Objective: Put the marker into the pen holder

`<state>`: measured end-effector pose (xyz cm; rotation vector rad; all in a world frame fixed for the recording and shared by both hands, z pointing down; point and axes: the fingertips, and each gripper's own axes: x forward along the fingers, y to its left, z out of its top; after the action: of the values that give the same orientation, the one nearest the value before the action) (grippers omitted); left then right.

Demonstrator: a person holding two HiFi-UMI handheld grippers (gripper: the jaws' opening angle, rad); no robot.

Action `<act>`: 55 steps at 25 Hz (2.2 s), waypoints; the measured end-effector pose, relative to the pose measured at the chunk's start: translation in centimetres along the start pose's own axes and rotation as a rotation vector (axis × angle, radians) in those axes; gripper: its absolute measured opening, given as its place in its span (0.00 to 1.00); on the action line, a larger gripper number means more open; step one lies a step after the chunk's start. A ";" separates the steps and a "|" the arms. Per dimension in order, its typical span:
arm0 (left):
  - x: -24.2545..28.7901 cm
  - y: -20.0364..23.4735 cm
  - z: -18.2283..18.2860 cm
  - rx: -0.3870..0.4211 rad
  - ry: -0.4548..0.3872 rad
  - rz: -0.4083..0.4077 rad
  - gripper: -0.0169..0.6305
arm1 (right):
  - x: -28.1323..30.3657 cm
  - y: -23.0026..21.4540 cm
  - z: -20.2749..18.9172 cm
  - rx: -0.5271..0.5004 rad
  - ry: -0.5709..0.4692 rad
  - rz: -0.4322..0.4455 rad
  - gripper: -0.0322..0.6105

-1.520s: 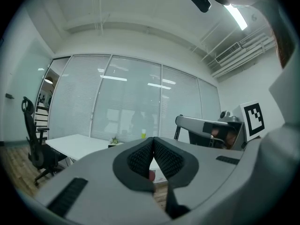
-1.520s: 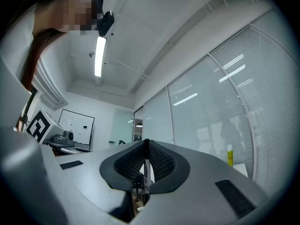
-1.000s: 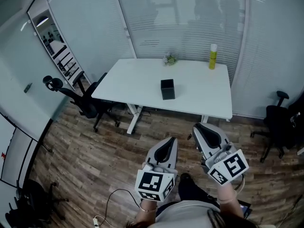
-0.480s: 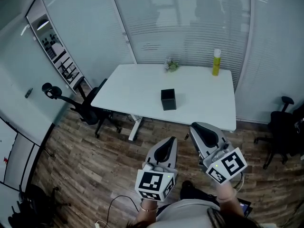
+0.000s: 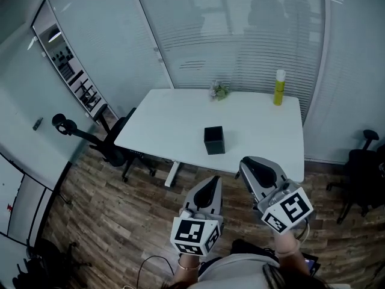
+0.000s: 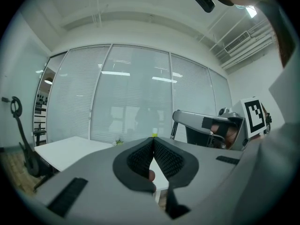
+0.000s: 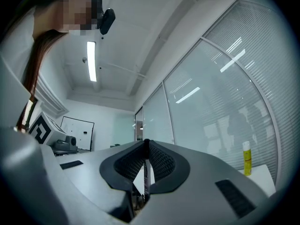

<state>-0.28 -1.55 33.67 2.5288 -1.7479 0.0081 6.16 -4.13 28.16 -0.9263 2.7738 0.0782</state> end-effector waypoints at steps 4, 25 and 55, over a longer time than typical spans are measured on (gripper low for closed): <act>1.6 0.7 -1.1 -0.002 0.027 0.016 0.06 | 1.2 -1.7 -0.7 0.010 -0.004 0.011 0.13; 7.8 7.3 -1.4 -0.002 0.050 -0.019 0.05 | 9.4 -5.9 -3.6 0.022 0.005 -0.018 0.13; 15.2 17.2 -3.3 -0.037 0.088 -0.174 0.05 | 20.2 -10.7 -10.5 -0.047 0.100 -0.134 0.13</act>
<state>-10.86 -21.59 38.50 2.6016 -1.4790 0.0760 -5.10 -25.76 34.16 -1.1549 2.8022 0.0782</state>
